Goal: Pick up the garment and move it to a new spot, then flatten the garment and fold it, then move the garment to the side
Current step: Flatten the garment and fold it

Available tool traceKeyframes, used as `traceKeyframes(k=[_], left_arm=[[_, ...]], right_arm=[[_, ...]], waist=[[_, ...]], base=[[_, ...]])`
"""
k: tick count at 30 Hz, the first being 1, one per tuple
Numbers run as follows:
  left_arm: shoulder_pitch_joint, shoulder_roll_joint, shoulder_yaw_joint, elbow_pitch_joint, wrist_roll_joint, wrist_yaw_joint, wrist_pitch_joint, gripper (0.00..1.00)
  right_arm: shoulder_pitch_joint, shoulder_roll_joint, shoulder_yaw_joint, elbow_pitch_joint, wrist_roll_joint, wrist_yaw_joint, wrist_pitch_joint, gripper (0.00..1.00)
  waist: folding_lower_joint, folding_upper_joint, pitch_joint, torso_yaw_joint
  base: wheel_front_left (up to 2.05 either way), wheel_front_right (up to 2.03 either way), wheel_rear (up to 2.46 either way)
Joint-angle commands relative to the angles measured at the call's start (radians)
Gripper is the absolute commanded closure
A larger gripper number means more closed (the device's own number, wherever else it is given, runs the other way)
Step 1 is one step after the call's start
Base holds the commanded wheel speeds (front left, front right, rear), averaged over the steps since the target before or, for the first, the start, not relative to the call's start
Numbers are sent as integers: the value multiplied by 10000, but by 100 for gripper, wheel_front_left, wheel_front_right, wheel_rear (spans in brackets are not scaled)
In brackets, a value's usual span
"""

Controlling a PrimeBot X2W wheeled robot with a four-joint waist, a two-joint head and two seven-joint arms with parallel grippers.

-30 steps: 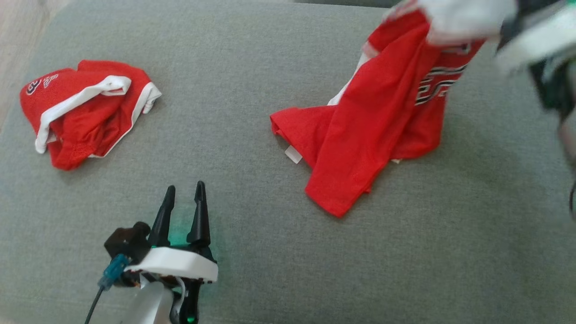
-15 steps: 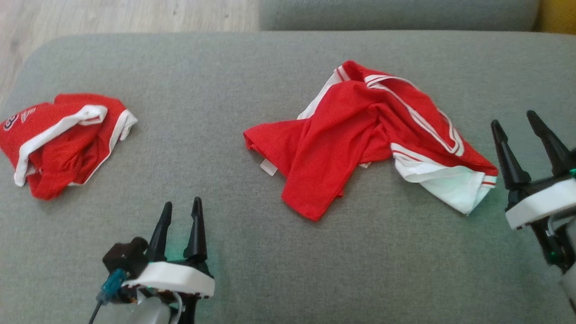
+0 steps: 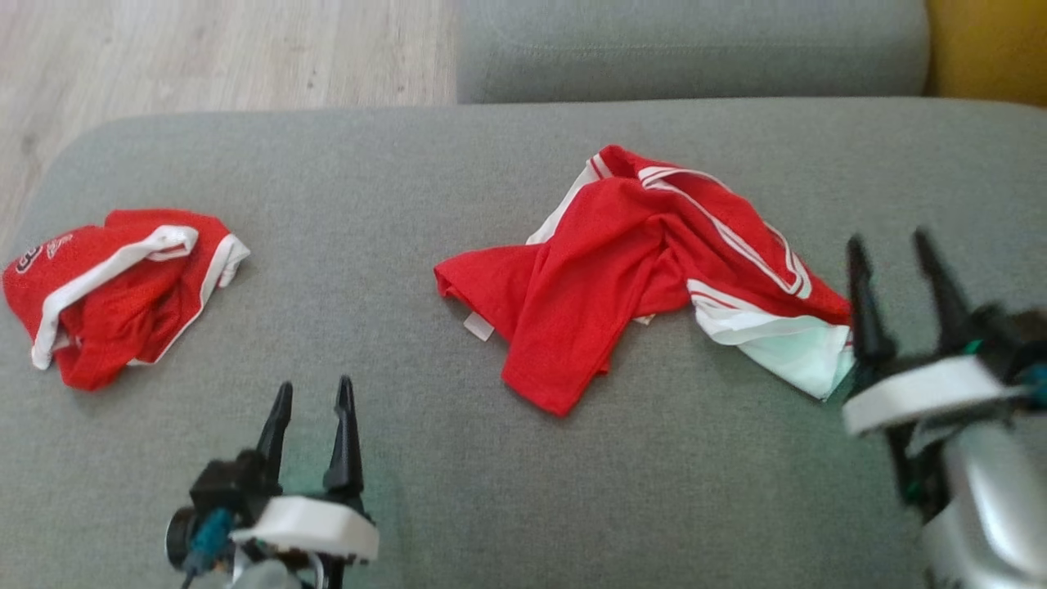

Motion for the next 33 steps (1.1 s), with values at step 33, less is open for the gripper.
traceKeyframes(k=[33], left_arm=[[237,66,-3,-410,-26,229,-53,0]], right_arm=[[-837,1386,1307,3346,3117,-7,-64,0]], waist=[[1,-1,238,186]], base=[[0,0,0]])
